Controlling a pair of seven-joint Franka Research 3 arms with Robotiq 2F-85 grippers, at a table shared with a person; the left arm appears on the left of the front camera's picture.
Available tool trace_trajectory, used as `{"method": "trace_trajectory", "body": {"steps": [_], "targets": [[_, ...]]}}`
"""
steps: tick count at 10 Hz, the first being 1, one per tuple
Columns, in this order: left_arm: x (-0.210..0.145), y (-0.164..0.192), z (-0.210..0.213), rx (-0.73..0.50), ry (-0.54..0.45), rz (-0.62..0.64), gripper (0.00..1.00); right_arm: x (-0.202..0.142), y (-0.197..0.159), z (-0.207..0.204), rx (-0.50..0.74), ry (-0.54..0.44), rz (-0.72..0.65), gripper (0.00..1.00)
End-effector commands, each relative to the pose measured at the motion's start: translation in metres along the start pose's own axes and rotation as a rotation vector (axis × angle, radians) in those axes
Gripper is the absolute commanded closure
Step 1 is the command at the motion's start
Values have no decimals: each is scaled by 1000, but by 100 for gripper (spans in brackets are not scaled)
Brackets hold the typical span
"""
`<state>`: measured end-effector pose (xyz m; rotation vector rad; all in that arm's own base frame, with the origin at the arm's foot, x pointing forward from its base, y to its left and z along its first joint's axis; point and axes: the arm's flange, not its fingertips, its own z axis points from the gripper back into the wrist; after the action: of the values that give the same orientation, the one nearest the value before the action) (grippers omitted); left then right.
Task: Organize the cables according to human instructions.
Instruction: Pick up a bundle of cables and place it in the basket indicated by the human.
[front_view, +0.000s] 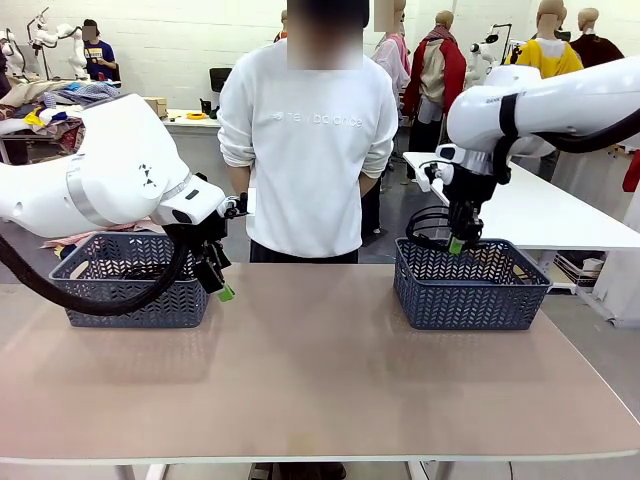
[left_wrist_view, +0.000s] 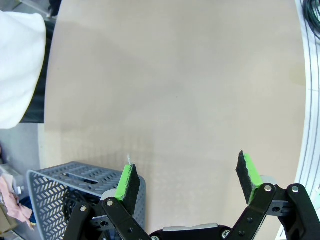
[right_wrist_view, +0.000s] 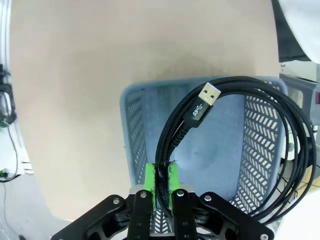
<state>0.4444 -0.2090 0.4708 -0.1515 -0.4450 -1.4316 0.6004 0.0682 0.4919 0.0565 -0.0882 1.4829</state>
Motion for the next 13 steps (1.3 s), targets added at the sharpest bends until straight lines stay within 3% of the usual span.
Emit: {"method": "trace_trajectory", "body": {"steps": [1,5,10,11,12,13], "targets": [[-2,0,1,4,6,-4,0,-20,8,-16,-24,-46,25,87],[-2,0,1,4,6,-4,0,-55,-8,-34,-33,-59,9,87],[-2,0,1,4,6,-4,0,-67,-19,-52,-22,-54,-12,87],[-2,0,1,4,6,-4,0,-67,-19,-54,-8,-53,-2,67],[-2,0,1,4,6,-4,0,-66,-19,-53,-11,-53,-9,67],[-2,0,1,4,6,-4,0,-66,-19,-52,-18,-60,-19,47]]}}
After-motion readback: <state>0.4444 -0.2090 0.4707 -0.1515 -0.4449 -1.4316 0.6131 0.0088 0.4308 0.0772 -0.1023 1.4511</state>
